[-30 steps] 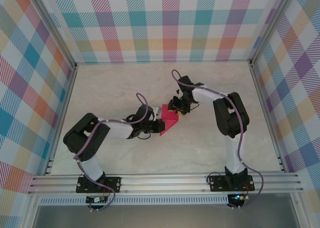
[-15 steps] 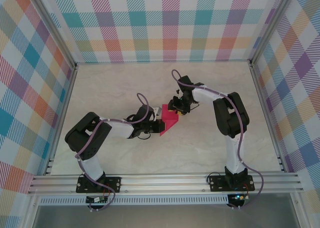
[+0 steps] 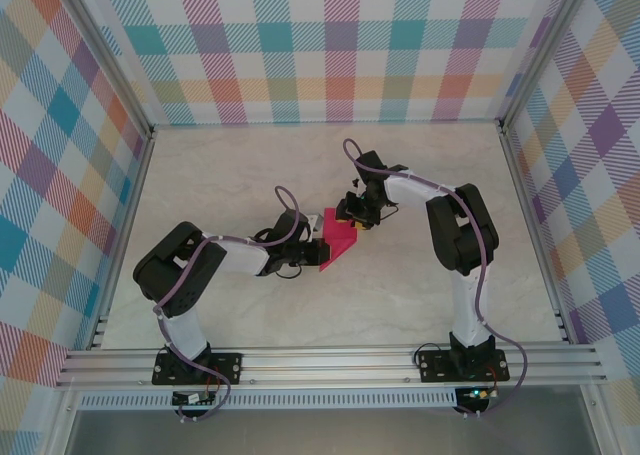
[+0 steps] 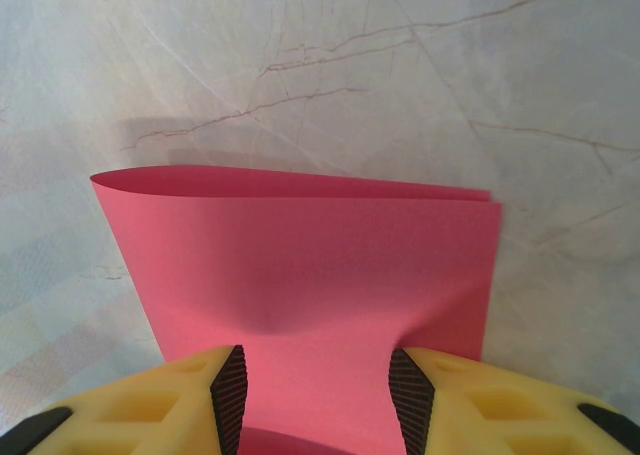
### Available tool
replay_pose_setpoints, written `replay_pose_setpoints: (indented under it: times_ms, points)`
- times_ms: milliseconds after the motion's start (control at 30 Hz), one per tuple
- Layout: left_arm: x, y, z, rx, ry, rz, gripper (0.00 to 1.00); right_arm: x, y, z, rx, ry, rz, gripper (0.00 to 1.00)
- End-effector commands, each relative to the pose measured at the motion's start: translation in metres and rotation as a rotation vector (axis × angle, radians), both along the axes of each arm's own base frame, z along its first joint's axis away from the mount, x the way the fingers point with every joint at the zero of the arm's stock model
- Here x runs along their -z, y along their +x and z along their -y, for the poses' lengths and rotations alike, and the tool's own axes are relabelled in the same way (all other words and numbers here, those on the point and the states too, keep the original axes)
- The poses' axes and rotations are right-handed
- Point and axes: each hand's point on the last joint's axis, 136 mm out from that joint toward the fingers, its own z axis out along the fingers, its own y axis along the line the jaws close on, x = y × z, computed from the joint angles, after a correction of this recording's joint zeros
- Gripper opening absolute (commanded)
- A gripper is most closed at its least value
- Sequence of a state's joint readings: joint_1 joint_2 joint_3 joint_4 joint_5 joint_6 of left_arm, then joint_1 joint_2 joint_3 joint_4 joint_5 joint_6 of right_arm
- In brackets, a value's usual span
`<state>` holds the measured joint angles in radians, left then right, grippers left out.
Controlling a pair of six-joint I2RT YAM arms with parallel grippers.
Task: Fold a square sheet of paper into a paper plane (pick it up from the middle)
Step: Third fold the triangle at the center of the table.
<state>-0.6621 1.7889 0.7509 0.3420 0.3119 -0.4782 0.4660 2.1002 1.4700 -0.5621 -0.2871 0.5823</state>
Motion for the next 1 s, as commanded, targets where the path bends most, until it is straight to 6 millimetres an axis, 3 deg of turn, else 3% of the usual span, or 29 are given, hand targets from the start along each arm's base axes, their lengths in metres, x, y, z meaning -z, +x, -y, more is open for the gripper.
replay_pose_setpoints:
  times_ms: [0, 400, 633, 800, 967]
  points:
    - [0.004, 0.008, -0.007, -0.024, 0.024, 0.007, 0.0, 0.041, -0.026, 0.017, -0.015, -0.11, -0.118, 0.47]
    - [0.015, 0.001, -0.013, -0.038, 0.041, -0.029, 0.0, 0.019, -0.018, 0.006, -0.023, -0.05, -0.082, 0.47]
    - [0.028, -0.004, -0.019, -0.046, 0.084, -0.066, 0.0, -0.041, -0.01, -0.011, -0.031, 0.11, 0.064, 0.48]
    - [0.032, -0.007, -0.019, -0.034, 0.104, -0.072, 0.0, -0.064, -0.02, -0.013, -0.032, 0.195, 0.135, 0.48]
    - [0.033, -0.007, -0.018, -0.027, 0.115, -0.076, 0.0, -0.053, -0.046, -0.016, -0.048, 0.233, 0.09, 0.43]
